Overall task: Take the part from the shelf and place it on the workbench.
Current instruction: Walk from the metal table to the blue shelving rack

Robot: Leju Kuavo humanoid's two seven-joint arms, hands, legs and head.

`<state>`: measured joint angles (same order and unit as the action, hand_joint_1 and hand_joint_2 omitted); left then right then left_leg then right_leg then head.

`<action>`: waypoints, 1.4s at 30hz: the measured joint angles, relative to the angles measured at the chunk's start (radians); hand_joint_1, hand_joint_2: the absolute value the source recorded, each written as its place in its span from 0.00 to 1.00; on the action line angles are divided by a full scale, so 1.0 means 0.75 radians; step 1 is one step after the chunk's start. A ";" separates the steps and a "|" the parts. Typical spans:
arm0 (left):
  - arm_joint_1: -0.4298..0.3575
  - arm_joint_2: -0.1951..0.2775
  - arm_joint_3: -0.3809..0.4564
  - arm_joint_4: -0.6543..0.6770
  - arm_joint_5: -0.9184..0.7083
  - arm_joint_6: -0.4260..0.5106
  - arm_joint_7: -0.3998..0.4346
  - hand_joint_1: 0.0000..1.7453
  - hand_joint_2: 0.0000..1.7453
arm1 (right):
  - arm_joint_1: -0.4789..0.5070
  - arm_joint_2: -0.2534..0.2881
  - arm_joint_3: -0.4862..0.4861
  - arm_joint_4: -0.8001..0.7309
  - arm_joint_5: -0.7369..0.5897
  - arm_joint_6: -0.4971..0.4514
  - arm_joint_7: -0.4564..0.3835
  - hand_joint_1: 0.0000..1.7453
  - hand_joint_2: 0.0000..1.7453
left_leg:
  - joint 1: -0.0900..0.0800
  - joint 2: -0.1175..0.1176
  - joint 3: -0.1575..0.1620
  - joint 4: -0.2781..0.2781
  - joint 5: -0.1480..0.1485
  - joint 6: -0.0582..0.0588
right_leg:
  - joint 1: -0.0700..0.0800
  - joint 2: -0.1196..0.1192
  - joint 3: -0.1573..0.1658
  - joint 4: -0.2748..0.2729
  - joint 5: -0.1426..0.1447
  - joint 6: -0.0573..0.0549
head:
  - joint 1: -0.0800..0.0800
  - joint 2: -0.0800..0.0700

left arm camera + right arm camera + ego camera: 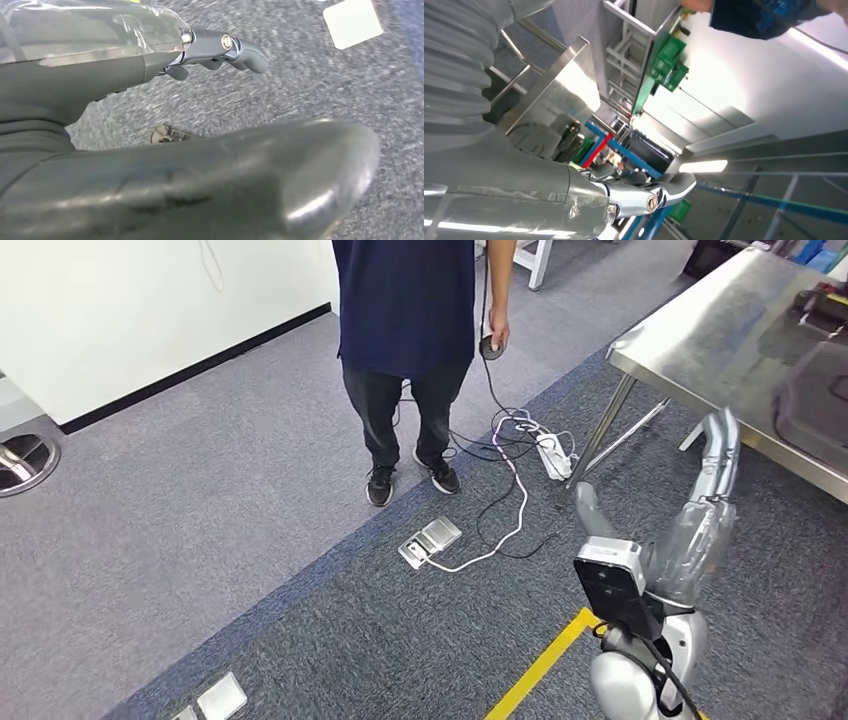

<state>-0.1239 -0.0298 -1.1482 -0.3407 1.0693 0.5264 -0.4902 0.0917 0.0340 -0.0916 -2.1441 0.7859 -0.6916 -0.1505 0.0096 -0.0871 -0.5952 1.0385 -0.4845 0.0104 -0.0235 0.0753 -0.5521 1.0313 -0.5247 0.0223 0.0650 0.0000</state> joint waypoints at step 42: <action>-0.002 -0.001 -0.009 0.001 0.013 0.007 0.003 0.00 0.00 | -0.014 -0.079 0.059 0.113 -0.042 0.001 0.104 0.00 1.00 | -0.002 0.117 -0.113 0.221 -0.051 -0.039 | 0.009 -0.199 0.034 -0.013 -0.021 -0.047 | -0.031 0.000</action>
<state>-0.1255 -0.0307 -1.1553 -0.3403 1.0789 0.5319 -0.4879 0.0811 -0.0250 -0.0472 -2.0594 0.7547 -0.6912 -0.0725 0.0079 0.0010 -0.6797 1.2040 -0.5229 -0.0191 -0.0171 -0.0737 -0.5267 1.0218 -0.5405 -0.0132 0.0421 0.0000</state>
